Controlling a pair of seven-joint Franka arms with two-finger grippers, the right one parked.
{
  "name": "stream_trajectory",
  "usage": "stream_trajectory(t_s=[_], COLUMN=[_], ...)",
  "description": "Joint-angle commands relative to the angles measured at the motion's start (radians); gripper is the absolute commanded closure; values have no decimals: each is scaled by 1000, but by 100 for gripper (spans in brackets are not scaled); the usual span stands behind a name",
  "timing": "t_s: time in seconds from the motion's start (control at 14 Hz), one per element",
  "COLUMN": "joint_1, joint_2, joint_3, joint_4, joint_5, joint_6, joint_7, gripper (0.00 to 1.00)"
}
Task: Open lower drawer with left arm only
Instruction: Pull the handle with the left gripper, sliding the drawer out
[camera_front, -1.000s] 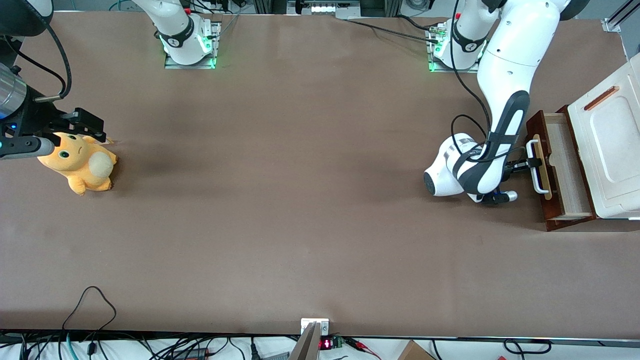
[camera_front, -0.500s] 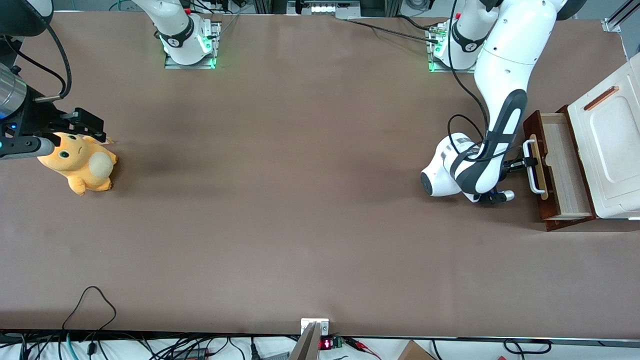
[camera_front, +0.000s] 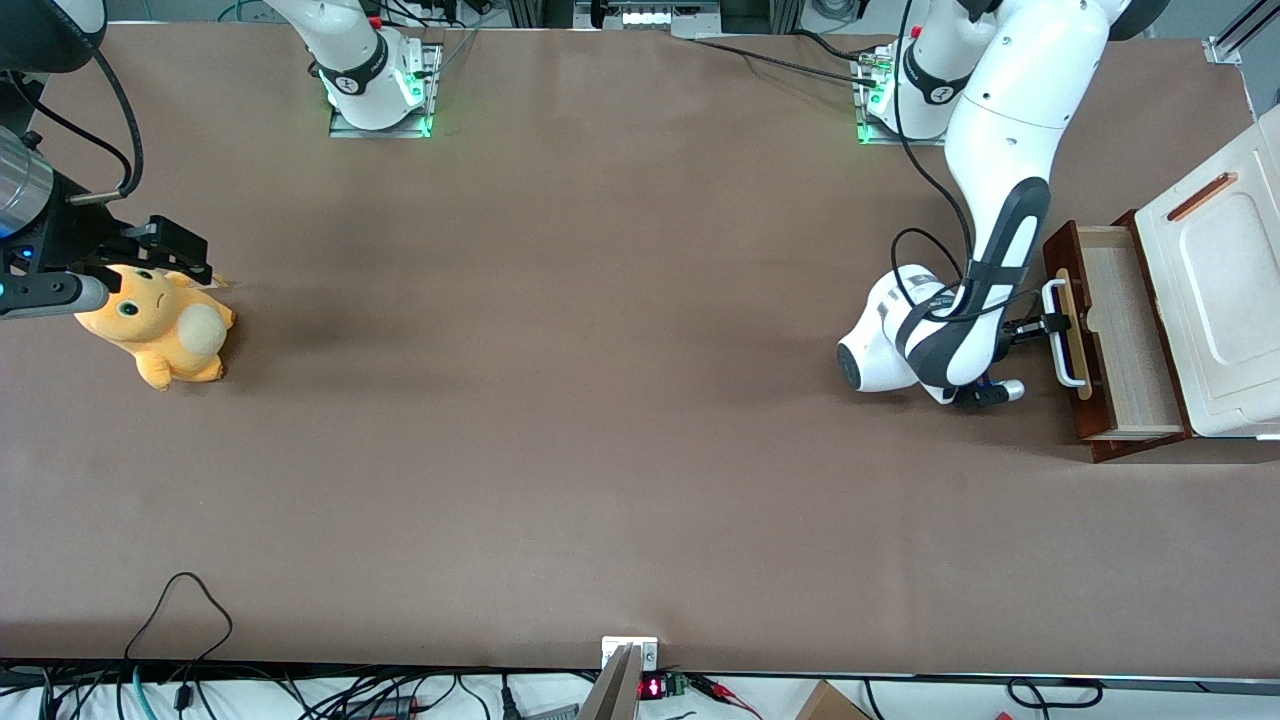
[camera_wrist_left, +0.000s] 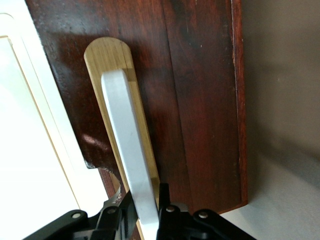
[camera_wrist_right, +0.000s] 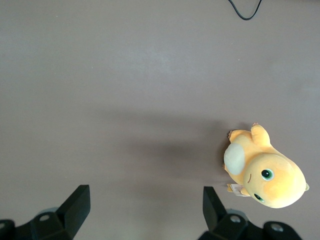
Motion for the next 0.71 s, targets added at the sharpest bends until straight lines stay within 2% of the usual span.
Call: stream_trajectory(t_s=[0.0, 0.36, 0.43, 0.5, 0.57, 0.64], joint_1=[-51, -51, -51, -51, -51, -51], joint_2=[1, 2, 2, 2, 2, 2], joint_3=[-20, -20, -20, -20, -20, -20], joint_4=[8, 10, 10, 8, 8, 8], joint_5=[-113, -114, -113, -113, -113, -113], joint_6=[-38, -38, -38, -40, -40, -40], joint_7=[-23, -28, -27, -22, -19, -19], gripper=[80, 79, 71, 18, 0, 0])
